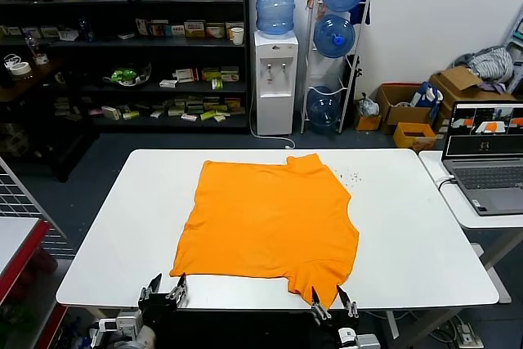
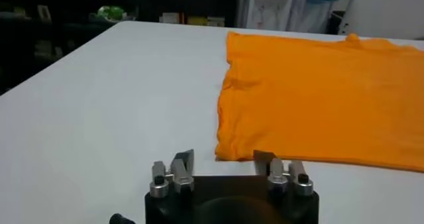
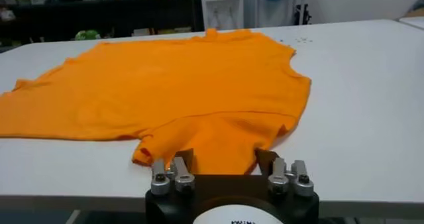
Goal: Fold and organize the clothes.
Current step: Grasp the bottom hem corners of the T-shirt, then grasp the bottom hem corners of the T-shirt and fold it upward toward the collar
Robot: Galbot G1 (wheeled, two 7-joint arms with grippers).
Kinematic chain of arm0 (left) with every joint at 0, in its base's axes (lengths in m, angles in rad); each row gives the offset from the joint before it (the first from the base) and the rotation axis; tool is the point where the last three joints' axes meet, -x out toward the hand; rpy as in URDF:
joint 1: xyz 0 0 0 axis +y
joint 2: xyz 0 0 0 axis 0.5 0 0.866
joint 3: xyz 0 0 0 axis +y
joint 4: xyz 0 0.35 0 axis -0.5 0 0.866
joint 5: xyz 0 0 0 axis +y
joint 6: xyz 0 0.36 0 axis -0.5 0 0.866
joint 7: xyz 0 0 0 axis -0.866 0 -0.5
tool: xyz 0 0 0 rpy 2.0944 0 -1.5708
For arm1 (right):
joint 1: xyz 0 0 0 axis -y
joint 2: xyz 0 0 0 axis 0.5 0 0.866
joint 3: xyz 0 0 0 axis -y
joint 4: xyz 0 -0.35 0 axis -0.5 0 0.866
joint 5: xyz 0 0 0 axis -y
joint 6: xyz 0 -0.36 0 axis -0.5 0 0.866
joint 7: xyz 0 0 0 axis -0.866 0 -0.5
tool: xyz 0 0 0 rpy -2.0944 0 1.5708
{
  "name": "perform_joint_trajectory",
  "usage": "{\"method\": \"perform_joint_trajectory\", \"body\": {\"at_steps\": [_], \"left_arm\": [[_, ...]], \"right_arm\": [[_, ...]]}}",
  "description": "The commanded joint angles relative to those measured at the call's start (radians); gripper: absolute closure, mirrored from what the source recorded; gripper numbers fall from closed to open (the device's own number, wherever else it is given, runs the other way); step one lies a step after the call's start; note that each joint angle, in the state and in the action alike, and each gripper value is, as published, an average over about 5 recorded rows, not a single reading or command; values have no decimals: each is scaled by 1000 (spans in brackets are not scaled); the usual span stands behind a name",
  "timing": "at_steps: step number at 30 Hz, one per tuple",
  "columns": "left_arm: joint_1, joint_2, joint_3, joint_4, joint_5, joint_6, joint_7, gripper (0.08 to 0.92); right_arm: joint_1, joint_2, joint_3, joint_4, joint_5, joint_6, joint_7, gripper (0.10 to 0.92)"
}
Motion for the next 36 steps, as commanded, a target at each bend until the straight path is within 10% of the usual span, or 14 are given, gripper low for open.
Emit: {"method": "perform_joint_trajectory", "body": {"at_steps": [1, 17, 36], "left_arm": [[-18, -2, 11, 20, 2, 0, 4, 467], [-23, -2, 29, 8, 24, -22, -9, 897], [211, 89, 46, -291, -70, 7, -119, 908]], "right_arm": [[14, 5, -8, -14, -5, -9, 1, 545], [-42, -8, -4, 29, -11, 30, 1, 901], [-339, -174, 35, 265, 0, 171, 25, 901]]}}
